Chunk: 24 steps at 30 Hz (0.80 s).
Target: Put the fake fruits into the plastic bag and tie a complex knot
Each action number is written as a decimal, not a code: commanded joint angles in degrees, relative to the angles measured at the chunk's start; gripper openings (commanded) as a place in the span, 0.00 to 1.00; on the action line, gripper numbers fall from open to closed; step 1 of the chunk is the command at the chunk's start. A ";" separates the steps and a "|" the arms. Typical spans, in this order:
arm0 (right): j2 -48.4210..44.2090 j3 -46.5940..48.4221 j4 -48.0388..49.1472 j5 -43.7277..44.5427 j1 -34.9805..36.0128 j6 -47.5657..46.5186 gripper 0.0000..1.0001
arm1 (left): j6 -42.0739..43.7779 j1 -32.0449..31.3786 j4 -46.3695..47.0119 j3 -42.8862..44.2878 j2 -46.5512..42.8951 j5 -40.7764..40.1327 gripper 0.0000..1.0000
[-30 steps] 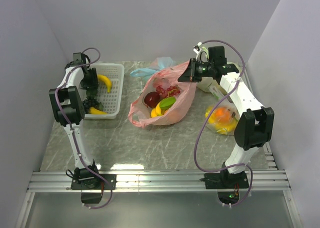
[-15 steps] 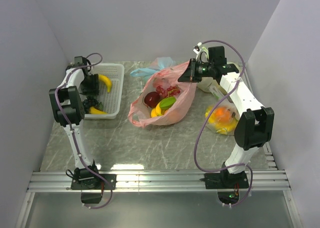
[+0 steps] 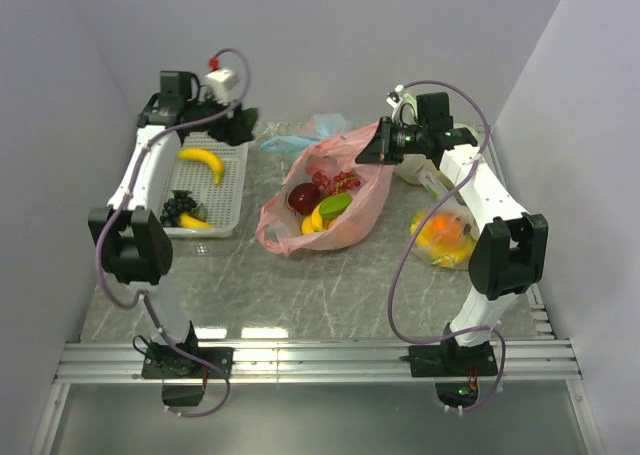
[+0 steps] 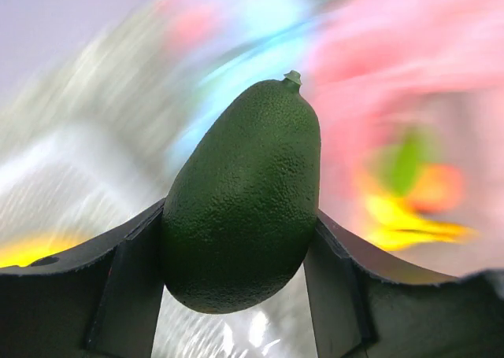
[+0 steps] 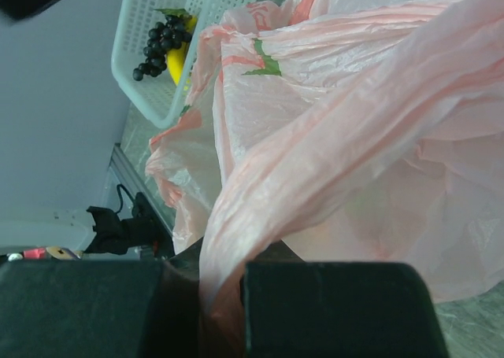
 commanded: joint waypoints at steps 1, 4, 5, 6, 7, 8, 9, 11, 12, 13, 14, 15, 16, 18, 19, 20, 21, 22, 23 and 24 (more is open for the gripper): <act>-2.25 0.66 2.51 -0.43 -0.72 0.46 0.00 | 6.07 -9.03 1.51 1.09 -3.68 16.71 0.46; -1.99 1.98 3.39 -0.43 -1.07 1.60 0.00 | 5.98 -15.47 1.33 3.29 -1.41 18.48 0.43; -1.90 2.34 3.65 -0.34 -1.34 2.21 0.00 | 5.63 -16.88 1.85 3.56 -0.70 18.39 0.42; -1.90 2.60 3.83 -0.34 -1.60 2.65 0.00 | 4.76 -18.11 2.64 3.91 0.00 18.56 0.42; -1.90 3.04 4.35 -0.43 -1.86 2.92 0.00 | 3.79 -20.30 5.26 3.82 1.40 18.31 0.41; -1.99 3.13 4.71 -0.52 -2.04 3.70 0.00 | 2.74 -21.36 6.76 3.82 2.11 17.69 0.41; -2.16 3.22 4.88 -0.60 -2.48 4.23 0.00 | 1.95 -23.20 7.56 4.43 2.90 17.43 0.40; -2.60 3.13 5.76 -0.78 -2.92 5.55 0.00 | 1.50 -24.62 8.97 5.05 5.19 16.90 0.39; -2.78 3.22 5.85 -0.78 -3.18 5.64 0.00 | 1.15 -25.06 9.50 4.97 5.72 16.98 0.38; -2.95 3.22 6.03 -0.69 -3.44 5.73 0.00 | 0.80 -25.93 10.11 4.79 6.42 15.85 0.38; -3.13 3.13 6.29 -0.69 -3.62 6.26 0.00 | 0.71 -26.29 11.16 4.44 6.69 15.23 0.37; -3.57 2.78 6.64 -0.78 -3.71 6.70 0.00 | 0.79 -26.64 11.52 3.83 7.04 14.44 0.38; -3.74 2.26 7.34 -1.04 -3.80 7.05 0.00 | 1.06 -27.60 11.52 3.74 7.83 12.09 0.38; -4.18 1.64 7.87 -1.48 -3.89 7.75 0.00 | 0.10 -28.66 12.66 3.82 9.06 8.48 0.42; -4.45 0.77 8.92 -1.66 -3.89 8.10 0.00 | -0.17 -29.80 12.75 4.43 10.89 3.59 0.46; -4.54 0.24 9.54 -1.92 -3.97 8.89 0.00 | -1.65 -30.33 13.88 4.87 11.87 0.84 0.55; -4.62 -0.12 9.89 -2.44 -3.89 9.07 0.00 | -5.41 -30.69 15.29 5.66 12.66 -1.45 0.69; -4.62 -0.38 10.24 -2.45 -3.97 9.33 0.00 | -7.19 -31.12 17.74 6.02 14.06 -4.26 0.76; -4.45 -0.38 10.33 -2.54 -3.97 9.60 0.00 | -8.77 -31.22 18.46 6.54 14.51 -6.55 0.83; -4.10 -0.30 10.07 -2.62 -3.97 9.43 0.00 | -9.66 -31.13 18.55 7.77 14.69 -7.18 0.87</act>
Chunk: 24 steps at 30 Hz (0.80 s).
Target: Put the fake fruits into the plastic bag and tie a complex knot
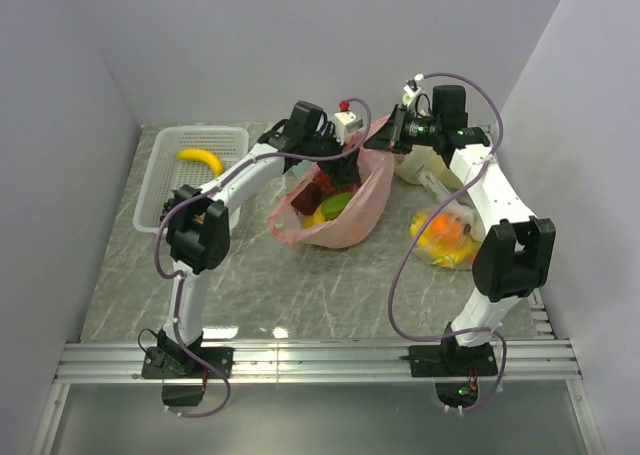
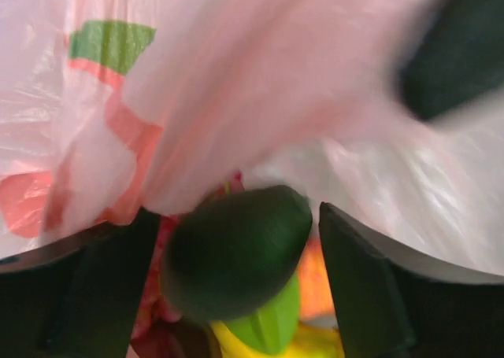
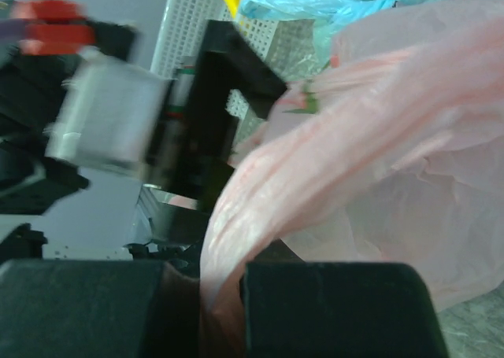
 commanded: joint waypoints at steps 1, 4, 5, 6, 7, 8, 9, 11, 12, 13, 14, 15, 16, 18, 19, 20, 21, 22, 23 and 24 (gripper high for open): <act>-2.70 0.05 3.25 -1.62 -0.50 1.03 0.00 | -5.80 -0.81 5.38 3.67 0.88 -8.91 0.88; -1.65 1.10 2.11 -1.44 -0.68 0.15 0.00 | -3.08 -0.46 3.98 1.22 -4.72 -7.16 0.94; -1.12 1.28 1.93 -1.36 -0.68 -0.28 0.00 | -2.46 -0.20 3.27 0.25 -6.58 -6.89 0.95; -0.94 1.55 1.84 -1.18 -0.94 -0.46 0.00 | -1.93 0.76 2.65 -1.93 -8.69 -6.11 0.97; -0.77 1.81 1.49 -1.01 -1.03 -0.64 0.00 | -2.01 1.64 1.87 -3.00 -13.06 -5.23 0.98; -0.50 2.07 0.97 -0.83 -1.11 -1.34 0.00 | -2.45 2.78 0.73 -4.23 -15.37 -4.26 0.99; -0.41 2.16 0.70 -0.74 -1.38 -1.69 0.00 | -4.54 5.84 0.37 -6.94 -17.65 -3.39 0.99; -0.50 1.90 0.35 -1.18 -1.55 -2.22 0.00 | -6.40 9.89 -2.78 -9.33 -23.28 2.31 0.99; -0.50 1.55 0.35 -1.35 -1.47 -2.31 0.00 | -7.10 13.91 -4.98 -11.34 -24.69 4.51 0.99; -0.67 1.46 -0.09 -1.36 -1.55 -2.92 0.00 | -7.11 15.87 -9.96 -12.75 -26.62 6.53 0.99; -0.76 1.29 -0.18 -1.36 -1.55 -3.10 0.00 | -7.11 17.54 -10.01 -12.77 -27.33 7.51 0.99; -0.76 0.94 -0.09 -1.44 -1.55 -3.28 0.00 | -5.20 20.69 -17.49 -14.33 -27.78 8.74 0.99; -0.76 0.85 -0.53 -1.53 -1.55 -3.54 0.00 | -2.83 22.20 -21.31 -15.31 -28.65 9.97 0.99; -0.76 0.85 -0.88 -1.71 -1.64 -4.07 0.00 | 5.05 24.83 -31.13 -19.85 -30.15 12.79 0.99; -0.76 0.93 -1.40 -1.71 -1.64 -4.42 0.00 | 6.67 25.29 -32.75 -22.41 -32.76 13.14 0.99; -0.68 0.85 -1.50 -1.79 -1.47 -4.51 0.00 | 8.08 25.55 -33.47 -25.13 -34.44 12.71 0.99; -0.68 1.19 -1.76 -1.88 -1.55 -4.68 0.00 | 9.92 25.55 -33.65 -30.47 -36.38 12.62 0.99; -0.68 1.20 -2.20 -1.97 -1.55 -5.21 0.00 | 10.55 25.55 -32.52 -33.22 -40.40 12.36 0.99; -0.68 1.20 -2.37 -1.97 -1.55 -5.21 0.00 | 10.21 25.55 -31.20 -36.12 -42.44 11.66 0.99; -0.68 1.20 -2.72 -1.97 -1.55 -5.21 0.00 | 8.72 25.55 -29.45 -40.67 -45.50 11.74 0.99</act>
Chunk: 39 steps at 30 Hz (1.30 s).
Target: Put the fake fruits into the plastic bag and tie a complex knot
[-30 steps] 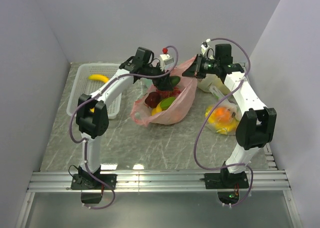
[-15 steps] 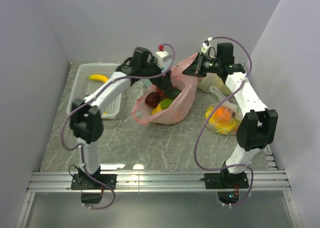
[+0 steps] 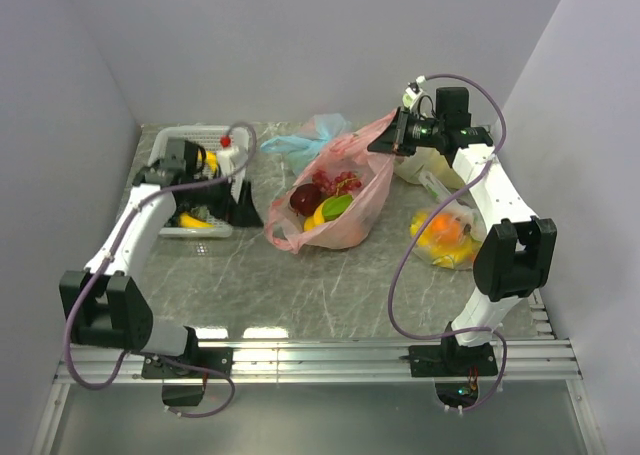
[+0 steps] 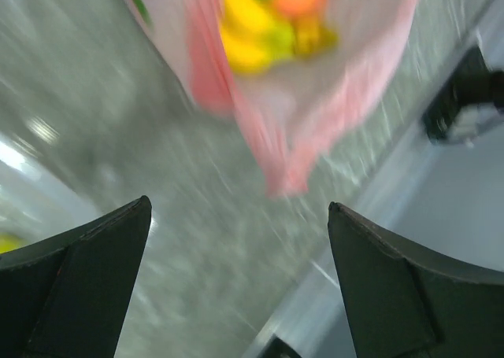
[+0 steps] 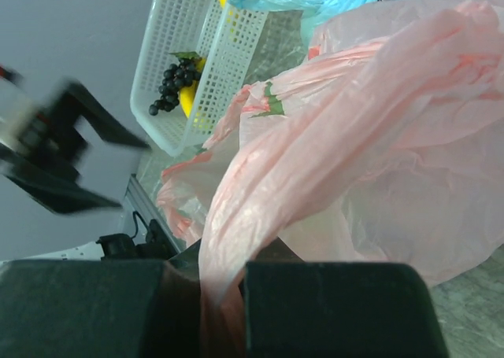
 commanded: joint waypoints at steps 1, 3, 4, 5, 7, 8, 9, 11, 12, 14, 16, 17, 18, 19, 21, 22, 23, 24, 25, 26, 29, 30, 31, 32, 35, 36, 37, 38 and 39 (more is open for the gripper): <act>-0.52 1.09 -0.61 -0.99 -0.42 -1.78 0.00 | 2.48 -0.61 -1.51 -9.86 -8.33 3.15 0.99; -0.43 1.18 -1.05 -1.16 -0.33 -1.96 0.00 | 0.38 -0.61 0.88 -14.95 -9.22 2.98 0.99; -0.52 1.09 -1.31 -1.16 -0.42 -2.04 0.00 | -0.33 -0.70 2.11 -16.46 -9.22 3.06 0.99; -0.61 0.91 -1.31 -1.16 -0.42 -2.31 0.00 | -1.47 -0.78 6.38 -17.96 -9.13 2.63 0.99; -0.70 0.56 -1.66 -1.16 -0.42 -2.66 0.00 | -6.30 -0.87 11.50 -21.74 -8.43 3.85 1.00; -0.78 0.56 -1.92 -1.25 -0.50 -2.83 0.00 | -10.06 -1.05 16.75 -23.67 -8.25 4.73 0.99; -0.96 0.39 -2.10 -1.08 -0.42 -3.18 0.00 | -11.92 -1.14 20.02 -24.64 -8.16 5.60 0.99; -1.22 0.12 -2.45 -0.90 -0.42 -3.71 0.00 | -16.93 -1.49 26.00 -26.75 -7.99 8.50 0.99; -1.31 -0.31 -2.54 -0.81 -0.50 -3.89 0.00 | -21.13 -2.45 32.64 -28.94 -7.64 9.12 0.99; -1.75 -0.84 -2.10 -0.81 -0.42 -3.89 0.00 | -27.37 -3.77 38.91 -31.84 -7.20 10.88 0.99; -2.02 -1.11 -2.45 -0.46 -0.33 -4.41 0.00 | -32.04 -5.88 48.93 -33.78 -7.81 11.41 0.94; -2.19 -1.20 -2.54 -0.29 -0.42 -4.68 0.00 | -36.16 -6.58 52.36 -35.36 -7.99 11.67 0.92; -2.28 -1.20 -2.80 -0.28 -0.50 -4.94 0.00 | -37.42 -7.98 56.66 -35.81 -8.08 12.11 0.84; -2.37 -1.20 -3.07 -0.20 -0.42 -5.21 0.00 | -38.04 -8.78 57.40 -36.16 -7.90 12.38 0.78; -2.45 -0.68 -3.68 -0.11 -0.42 -5.38 0.00 | -37.96 -9.84 57.06 -35.12 -6.94 14.83 0.40; -2.63 -0.15 -5.51 0.07 -0.42 -6.78 0.00 | -37.52 -9.66 53.14 -33.89 -7.02 14.84 0.26; -3.07 0.47 -6.66 0.50 -0.50 -7.75 0.00 | -36.04 -9.14 50.23 -30.49 -7.28 15.80 0.04; -3.59 1.08 -7.54 1.64 -0.51 -8.71 0.00 | -34.81 -7.92 47.07 -28.28 -8.42 16.24 0.01; -5.08 1.44 -9.99 2.17 -0.51 -11.16 0.00 | -33.05 -7.21 39.03 -25.47 -8.95 16.51 0.01; -5.96 1.61 -11.14 2.79 -0.42 -12.40 0.00 | -29.64 -6.33 35.47 -19.27 -9.56 17.03 0.01; -10.97 2.05 -16.06 5.16 -0.42 -17.50 0.00 | -21.91 -2.91 20.18 -3.55 -10.01 20.29 0.00; -12.29 2.14 -18.34 5.95 -0.42 -18.47 0.00 | -20.48 -2.81 16.92 0.27 -9.31 21.86 0.01; -14.65 2.23 -19.41 7.26 -0.33 -20.31 0.00 | -19.34 -2.72 14.28 3.96 -8.78 21.87 0.00; -15.80 2.23 -20.37 7.62 -0.42 -21.28 0.00 | -17.06 -2.72 8.86 10.18 -8.26 21.79 0.01; -19.24 0.65 -22.66 10.78 -0.07 -24.36 0.00 | -16.78 -2.72 5.48 14.97 -7.11 21.79 0.00; -19.85 -1.09 -23.02 11.57 0.11 -25.59 0.00 | -16.60 -2.72 5.11 14.81 -6.85 21.44 0.00; -20.82 -2.33 -22.93 13.15 0.28 -26.03 0.00 | -15.90 -2.72 4.07 14.29 -6.58 20.65 0.00; -21.26 -3.73 -22.58 13.77 0.37 -26.21 0.00 | -13.29 -2.72 2.84 12.80 -6.32 20.03 0.00; -21.79 -6.62 -20.75 13.78 0.55 -26.13 0.00 | -11.08 -2.72 1.17 11.57 -5.62 19.42 0.00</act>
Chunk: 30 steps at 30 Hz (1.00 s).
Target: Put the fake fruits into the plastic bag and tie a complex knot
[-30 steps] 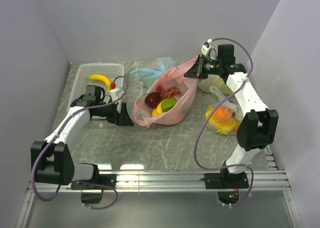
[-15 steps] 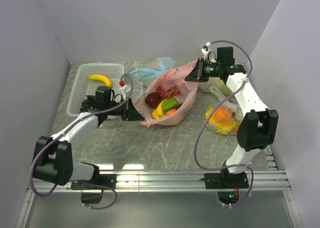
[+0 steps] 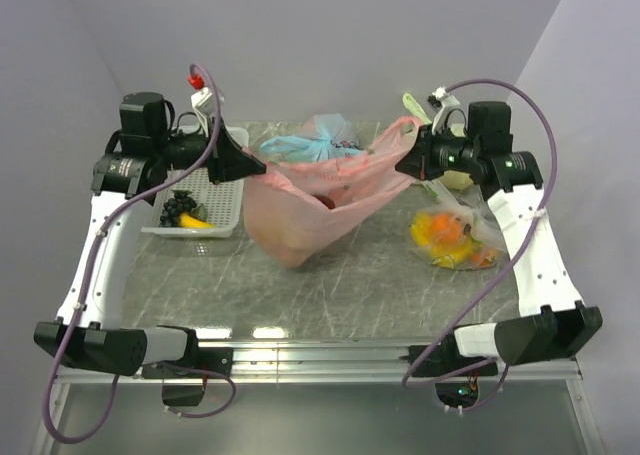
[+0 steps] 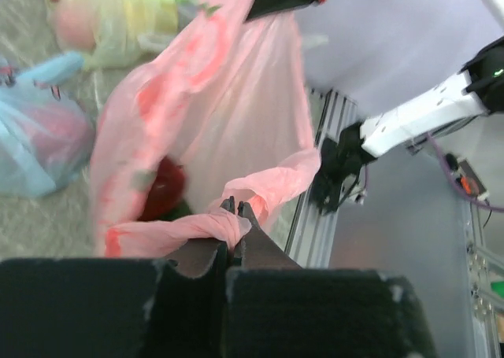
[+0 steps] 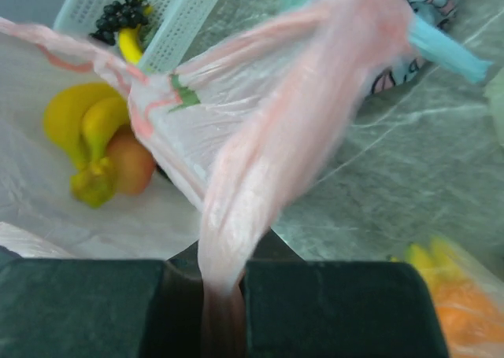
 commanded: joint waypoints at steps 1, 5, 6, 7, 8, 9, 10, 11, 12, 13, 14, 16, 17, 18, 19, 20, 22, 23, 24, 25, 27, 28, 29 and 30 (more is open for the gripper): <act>-1.98 -6.05 0.53 3.83 0.35 -3.79 0.00 | 8.25 -0.07 -11.41 -3.87 3.37 -1.91 0.00; -4.36 -11.76 4.92 4.09 2.71 -3.96 0.00 | 17.30 0.01 -15.90 -7.04 6.35 -7.45 0.00; -4.80 -12.39 6.06 3.75 3.25 -4.31 0.00 | 18.45 0.10 -16.34 -6.87 7.75 -8.16 0.00; -5.59 -12.91 6.42 3.14 3.43 -4.32 0.00 | 19.68 0.19 -17.56 -6.26 8.46 -8.95 0.00; -5.86 -13.62 6.77 2.43 3.43 -4.14 0.02 | 21.52 0.10 -18.18 -4.95 9.25 -9.57 0.00; -6.30 -13.80 7.30 1.82 3.43 -4.14 0.07 | 22.67 0.10 -19.14 -3.80 10.83 -9.75 0.00; -6.65 -13.62 7.22 1.81 3.43 -4.49 0.12 | 24.16 0.10 -22.11 -2.49 11.71 -9.93 0.01; -6.74 -13.01 7.13 1.98 3.34 -4.75 0.18 | 26.61 0.10 -23.36 0.22 13.37 -10.02 0.00; -7.09 -12.75 7.56 3.64 3.17 -4.67 0.21 | 27.94 0.19 -25.11 1.73 14.17 -9.84 0.00; -7.61 -12.57 7.92 4.18 2.90 -4.58 0.25 | 29.70 0.10 -26.78 3.14 14.88 -9.32 0.01; -8.06 -12.31 8.53 4.53 2.38 -4.23 0.34 | 32.50 0.10 -29.50 5.41 15.41 -8.79 0.01; -8.50 -12.13 10.11 5.23 1.06 -3.62 0.46 | 33.23 0.10 -30.14 6.92 16.03 -8.78 0.04; -8.41 -11.69 10.55 5.24 0.62 -3.26 0.56 | 33.40 0.10 -30.05 7.02 16.03 -9.05 0.05; -7.45 -11.34 10.99 4.28 -0.78 -2.13 0.58 | 33.58 0.10 -30.05 7.11 15.77 -9.22 0.06; -6.75 -10.73 11.34 4.27 -1.49 -1.42 0.59 | 33.58 0.10 -30.14 7.11 15.68 -9.40 0.06; -5.96 -9.50 11.52 2.10 -2.28 -0.72 0.62 | 33.67 0.01 -30.05 7.11 15.59 -9.49 0.07; -2.97 -8.00 12.58 0.24 -3.51 2.62 0.64 | 33.14 0.01 -29.53 7.37 15.50 -9.67 0.08; -1.83 -6.78 12.84 -0.55 -3.60 3.41 0.66 | 33.14 0.01 -29.61 7.55 15.59 -9.67 0.08; 0.27 -6.07 13.19 -0.74 -3.69 4.46 0.67 | 32.88 -0.07 -29.44 7.63 15.59 -9.75 0.08; 1.16 -5.54 13.63 -0.74 -3.78 4.82 0.67 | 32.53 -0.07 -29.35 7.90 15.67 -9.84 0.09; 4.31 -4.22 15.38 -0.56 -3.78 6.57 0.76 | 32.53 -0.07 -29.00 7.90 15.59 -10.02 0.10; 5.64 -3.43 15.56 -0.39 -3.87 7.10 0.79 | 31.66 -0.16 -28.65 7.72 15.50 -10.28 0.10; 7.13 -1.43 15.31 0.40 -3.78 7.63 0.80 | 31.65 -0.25 -28.65 7.72 15.50 -10.54 0.11; 10.10 -0.19 14.43 0.75 -3.87 8.68 0.80 | 31.47 -0.34 -28.56 7.72 15.41 -10.81 0.12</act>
